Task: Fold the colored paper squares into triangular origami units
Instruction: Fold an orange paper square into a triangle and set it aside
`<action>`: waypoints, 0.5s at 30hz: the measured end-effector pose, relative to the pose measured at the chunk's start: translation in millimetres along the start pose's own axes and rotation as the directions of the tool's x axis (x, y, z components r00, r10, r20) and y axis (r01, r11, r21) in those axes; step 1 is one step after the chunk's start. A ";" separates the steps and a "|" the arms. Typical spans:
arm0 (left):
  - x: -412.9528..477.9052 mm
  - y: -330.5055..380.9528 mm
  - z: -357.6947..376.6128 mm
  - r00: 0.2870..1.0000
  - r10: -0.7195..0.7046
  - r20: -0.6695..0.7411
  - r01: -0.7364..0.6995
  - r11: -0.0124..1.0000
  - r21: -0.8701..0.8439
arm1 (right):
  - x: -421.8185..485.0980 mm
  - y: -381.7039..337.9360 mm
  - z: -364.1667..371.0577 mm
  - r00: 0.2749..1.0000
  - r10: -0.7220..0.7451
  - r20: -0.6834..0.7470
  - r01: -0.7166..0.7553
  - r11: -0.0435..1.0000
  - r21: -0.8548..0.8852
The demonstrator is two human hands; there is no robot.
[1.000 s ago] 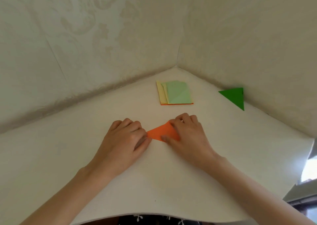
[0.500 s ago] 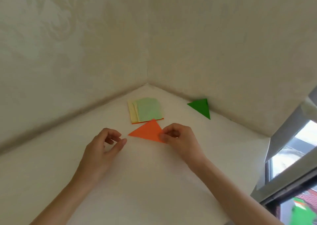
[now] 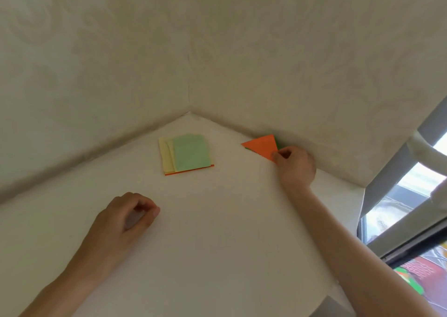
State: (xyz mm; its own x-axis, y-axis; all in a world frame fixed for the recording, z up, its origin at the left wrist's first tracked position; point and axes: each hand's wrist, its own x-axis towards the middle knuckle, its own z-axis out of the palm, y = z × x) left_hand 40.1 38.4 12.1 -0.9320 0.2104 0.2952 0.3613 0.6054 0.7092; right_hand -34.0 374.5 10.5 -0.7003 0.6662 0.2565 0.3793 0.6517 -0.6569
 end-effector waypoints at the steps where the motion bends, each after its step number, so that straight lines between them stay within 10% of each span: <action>1: -0.3 0.4 0.0 1.000 0.002 0.005 -0.002 1.000 0.006 | 1.7 0.2 0.2 1.000 0.005 -0.007 -0.005 1.000 -0.013; 15: -2.5 -1.0 1.4 0.999 0.046 0.016 -0.047 0.997 0.054 | 2.8 -1.3 -1.4 0.998 -0.005 0.062 0.008 0.999 -0.047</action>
State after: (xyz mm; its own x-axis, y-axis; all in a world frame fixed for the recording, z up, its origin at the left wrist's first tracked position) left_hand 42.0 38.4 9.8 -0.9148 0.2500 0.3173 0.4023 0.6355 0.6590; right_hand -35.5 376.1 13.1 -0.7384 0.6391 0.2152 0.4016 0.6731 -0.6210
